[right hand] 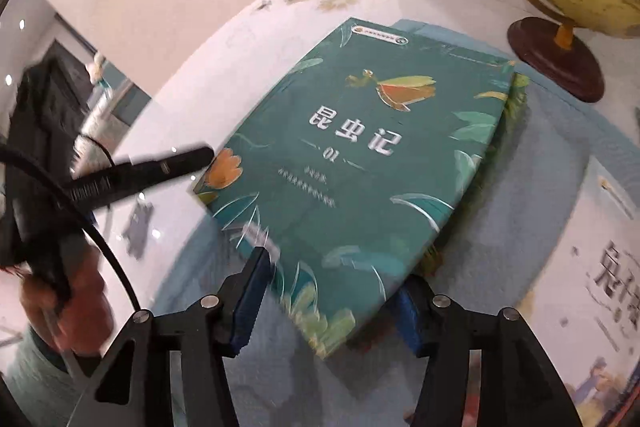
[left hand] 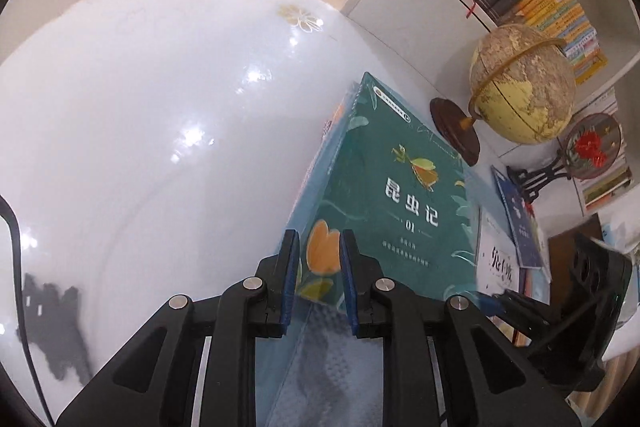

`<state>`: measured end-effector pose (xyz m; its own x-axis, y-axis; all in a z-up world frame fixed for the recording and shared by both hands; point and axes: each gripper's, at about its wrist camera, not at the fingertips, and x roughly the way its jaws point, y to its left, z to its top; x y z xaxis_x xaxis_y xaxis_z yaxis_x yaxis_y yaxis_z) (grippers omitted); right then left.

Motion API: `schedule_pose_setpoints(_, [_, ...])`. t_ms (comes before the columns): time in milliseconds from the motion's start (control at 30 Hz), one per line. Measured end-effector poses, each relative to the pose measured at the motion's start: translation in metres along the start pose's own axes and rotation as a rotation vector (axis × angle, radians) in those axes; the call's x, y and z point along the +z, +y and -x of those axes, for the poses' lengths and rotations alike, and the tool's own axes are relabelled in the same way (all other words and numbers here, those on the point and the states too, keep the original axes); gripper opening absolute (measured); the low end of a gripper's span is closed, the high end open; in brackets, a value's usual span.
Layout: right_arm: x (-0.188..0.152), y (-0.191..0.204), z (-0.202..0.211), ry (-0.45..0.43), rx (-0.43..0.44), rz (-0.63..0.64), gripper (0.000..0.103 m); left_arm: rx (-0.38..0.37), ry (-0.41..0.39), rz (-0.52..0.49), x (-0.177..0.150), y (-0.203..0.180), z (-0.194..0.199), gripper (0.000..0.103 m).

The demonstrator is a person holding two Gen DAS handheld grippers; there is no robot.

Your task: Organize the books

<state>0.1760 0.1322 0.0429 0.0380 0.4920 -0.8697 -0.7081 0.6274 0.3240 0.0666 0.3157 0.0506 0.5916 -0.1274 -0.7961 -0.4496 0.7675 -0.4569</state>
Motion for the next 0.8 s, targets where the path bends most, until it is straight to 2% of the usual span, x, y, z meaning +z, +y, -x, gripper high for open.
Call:
schedule_pose_setpoints(133, [-0.037, -0.018, 0.018, 0.023, 0.012, -0.063, 0.055, 0.039, -0.010, -0.044, -0.008, -0.016, 0.010, 0.018])
schedule_pose_setpoints(267, [-0.095, -0.050, 0.047, 0.031, -0.022, -0.151, 0.055, 0.030, -0.009, -0.087, -0.018, -0.045, 0.016, 0.018])
schedule_pose_setpoints(400, [-0.154, -0.093, 0.081, 0.024, -0.018, -0.289, 0.055, -0.017, 0.028, -0.159, -0.044, -0.100, 0.011, 0.018])
schedule_pose_setpoints(600, [-0.223, -0.154, 0.147, -0.031, -0.048, -0.403, 0.055, -0.095, 0.105, -0.257, -0.110, -0.210, -0.010, 0.018])
schedule_pose_setpoints(633, [-0.232, -0.166, 0.162, -0.047, -0.061, -0.413, 0.055, -0.110, 0.122, -0.262, -0.121, -0.228, -0.014, 0.023])
schedule_pose_setpoints(667, [-0.238, -0.175, 0.173, -0.061, -0.072, -0.422, 0.055, -0.120, 0.136, -0.266, -0.129, -0.242, -0.018, 0.034])
schedule_pose_setpoints(767, [-0.272, -0.214, 0.221, -0.125, -0.114, -0.472, 0.060, -0.146, 0.171, -0.291, -0.159, -0.290, -0.031, 0.040])
schedule_pose_setpoints(800, [-0.282, -0.226, 0.233, -0.137, -0.122, -0.491, 0.067, -0.154, 0.184, -0.311, -0.171, -0.312, -0.038, 0.040])
